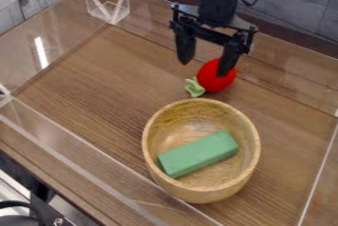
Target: Move the red fruit to the left
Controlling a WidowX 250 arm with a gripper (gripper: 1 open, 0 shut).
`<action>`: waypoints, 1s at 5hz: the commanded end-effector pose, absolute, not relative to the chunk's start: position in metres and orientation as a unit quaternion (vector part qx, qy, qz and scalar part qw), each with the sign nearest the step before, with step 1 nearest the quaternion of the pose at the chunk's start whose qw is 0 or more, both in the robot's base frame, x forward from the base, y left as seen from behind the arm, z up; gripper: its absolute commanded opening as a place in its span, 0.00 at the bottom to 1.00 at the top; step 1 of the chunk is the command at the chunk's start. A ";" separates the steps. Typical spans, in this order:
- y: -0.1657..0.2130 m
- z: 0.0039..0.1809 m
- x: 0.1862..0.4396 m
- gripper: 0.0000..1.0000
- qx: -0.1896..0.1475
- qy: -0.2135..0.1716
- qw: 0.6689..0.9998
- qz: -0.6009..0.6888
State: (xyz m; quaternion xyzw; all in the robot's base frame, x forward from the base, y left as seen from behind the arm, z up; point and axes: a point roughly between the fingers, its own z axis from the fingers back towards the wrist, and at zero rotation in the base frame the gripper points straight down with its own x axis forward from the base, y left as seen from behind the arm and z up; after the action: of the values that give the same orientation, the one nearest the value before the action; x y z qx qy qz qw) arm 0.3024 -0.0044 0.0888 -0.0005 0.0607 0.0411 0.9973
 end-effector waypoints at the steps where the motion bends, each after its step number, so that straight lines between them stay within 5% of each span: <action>1: -0.012 0.097 0.317 1.00 -0.003 0.025 1.000 0.015; 5: -0.023 0.074 0.313 1.00 0.002 0.021 0.999 0.039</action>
State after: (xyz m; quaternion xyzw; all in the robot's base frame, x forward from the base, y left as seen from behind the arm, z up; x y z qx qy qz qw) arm 0.3013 -0.0215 0.0578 0.0038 0.0528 0.0432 0.9977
